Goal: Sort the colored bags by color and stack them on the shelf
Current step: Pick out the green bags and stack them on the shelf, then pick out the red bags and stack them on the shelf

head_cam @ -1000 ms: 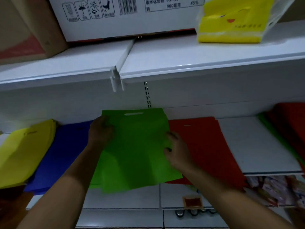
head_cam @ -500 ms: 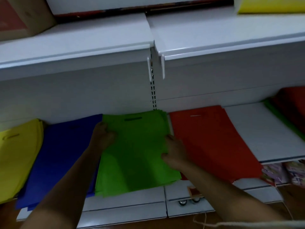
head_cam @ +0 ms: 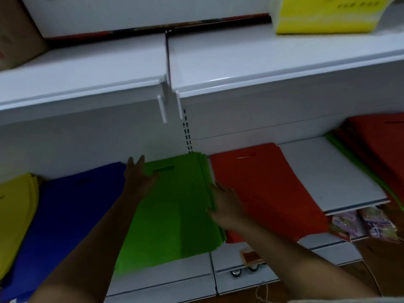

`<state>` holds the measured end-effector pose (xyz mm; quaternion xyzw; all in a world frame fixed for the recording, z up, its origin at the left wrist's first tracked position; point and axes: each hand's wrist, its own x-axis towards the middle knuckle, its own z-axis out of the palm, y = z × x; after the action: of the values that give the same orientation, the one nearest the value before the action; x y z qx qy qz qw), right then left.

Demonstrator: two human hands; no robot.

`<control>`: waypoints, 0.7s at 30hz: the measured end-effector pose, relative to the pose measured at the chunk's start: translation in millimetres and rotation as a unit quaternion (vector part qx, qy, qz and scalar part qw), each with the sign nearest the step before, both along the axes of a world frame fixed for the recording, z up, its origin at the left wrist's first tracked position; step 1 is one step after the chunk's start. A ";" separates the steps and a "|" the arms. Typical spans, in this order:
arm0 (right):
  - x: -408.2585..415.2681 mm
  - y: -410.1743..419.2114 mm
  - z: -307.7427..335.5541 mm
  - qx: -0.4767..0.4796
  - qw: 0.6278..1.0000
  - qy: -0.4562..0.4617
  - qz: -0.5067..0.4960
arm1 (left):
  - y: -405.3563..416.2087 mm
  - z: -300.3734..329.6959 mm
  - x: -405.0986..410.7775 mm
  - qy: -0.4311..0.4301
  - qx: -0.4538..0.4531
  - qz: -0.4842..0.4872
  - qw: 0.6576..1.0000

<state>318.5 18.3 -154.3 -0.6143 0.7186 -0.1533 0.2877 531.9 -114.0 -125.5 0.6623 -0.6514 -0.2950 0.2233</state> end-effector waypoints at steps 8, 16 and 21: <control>-76.8 40.9 21.1 -0.047 0.998 -0.028 -0.039 | 30.7 30.8 -107.4 0.020 -0.037 -0.057 0.998; -200.4 106.3 59.0 -0.096 0.991 -0.053 -0.074 | 89.0 70.1 -249.5 0.036 -0.077 -0.117 0.990; -277.9 139.1 71.0 -0.093 0.990 -0.047 -0.098 | 123.9 84.1 -330.9 0.045 -0.093 -0.139 0.985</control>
<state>40.6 157.3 -83.4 -0.5570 0.7438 -0.2756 0.2462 201.0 9.9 -41.5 0.5276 -0.7511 -0.2909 0.2699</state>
